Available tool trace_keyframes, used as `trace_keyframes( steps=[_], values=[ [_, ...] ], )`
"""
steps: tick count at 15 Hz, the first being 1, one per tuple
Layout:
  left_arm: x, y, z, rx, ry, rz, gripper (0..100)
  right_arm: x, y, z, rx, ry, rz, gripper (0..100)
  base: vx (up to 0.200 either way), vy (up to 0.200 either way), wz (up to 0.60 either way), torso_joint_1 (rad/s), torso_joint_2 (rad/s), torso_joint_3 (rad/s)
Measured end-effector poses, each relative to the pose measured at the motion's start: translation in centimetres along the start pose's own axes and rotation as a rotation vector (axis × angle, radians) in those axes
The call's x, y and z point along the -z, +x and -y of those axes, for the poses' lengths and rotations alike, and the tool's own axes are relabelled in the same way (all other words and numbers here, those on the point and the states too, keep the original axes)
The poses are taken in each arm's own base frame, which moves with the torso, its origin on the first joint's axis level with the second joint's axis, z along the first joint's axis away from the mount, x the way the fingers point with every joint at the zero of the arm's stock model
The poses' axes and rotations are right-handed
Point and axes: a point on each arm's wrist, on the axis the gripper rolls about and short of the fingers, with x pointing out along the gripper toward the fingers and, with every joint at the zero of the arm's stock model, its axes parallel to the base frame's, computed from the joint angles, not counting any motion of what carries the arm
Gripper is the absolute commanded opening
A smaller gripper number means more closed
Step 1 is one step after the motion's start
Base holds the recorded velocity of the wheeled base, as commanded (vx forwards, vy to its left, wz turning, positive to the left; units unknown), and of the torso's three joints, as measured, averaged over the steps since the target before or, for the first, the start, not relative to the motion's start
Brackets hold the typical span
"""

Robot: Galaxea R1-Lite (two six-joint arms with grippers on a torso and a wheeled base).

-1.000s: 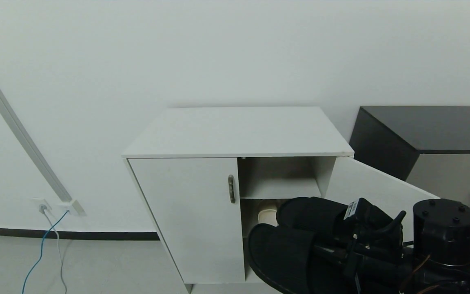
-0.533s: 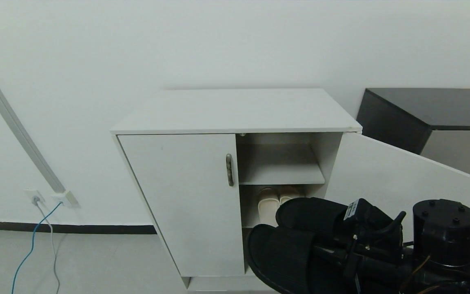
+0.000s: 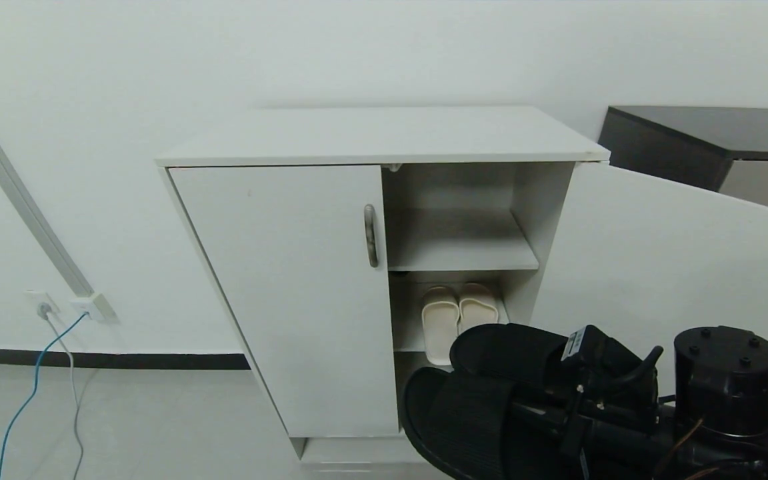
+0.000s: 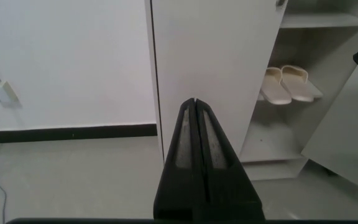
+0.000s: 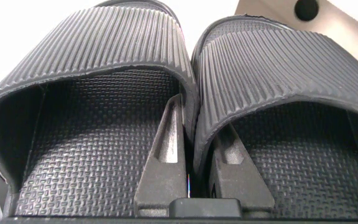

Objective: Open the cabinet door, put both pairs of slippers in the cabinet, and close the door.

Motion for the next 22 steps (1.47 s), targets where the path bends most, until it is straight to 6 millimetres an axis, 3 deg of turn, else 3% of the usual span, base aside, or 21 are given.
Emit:
trace_keyframes(
  steps=[8,22],
  values=[
    [0.02,0.00,0.00,0.000,0.000,-0.001,0,0.01,0.01,0.00,0.000,0.000,-0.001,0,0.000,0.000,0.00,-0.029,0.38,0.344],
    [0.00,0.00,0.00,0.000,0.000,0.000,0,0.23,0.31,-0.31,-0.012,-0.003,-0.013,0,0.000,0.000,0.00,0.000,0.01,0.009]
  ],
)
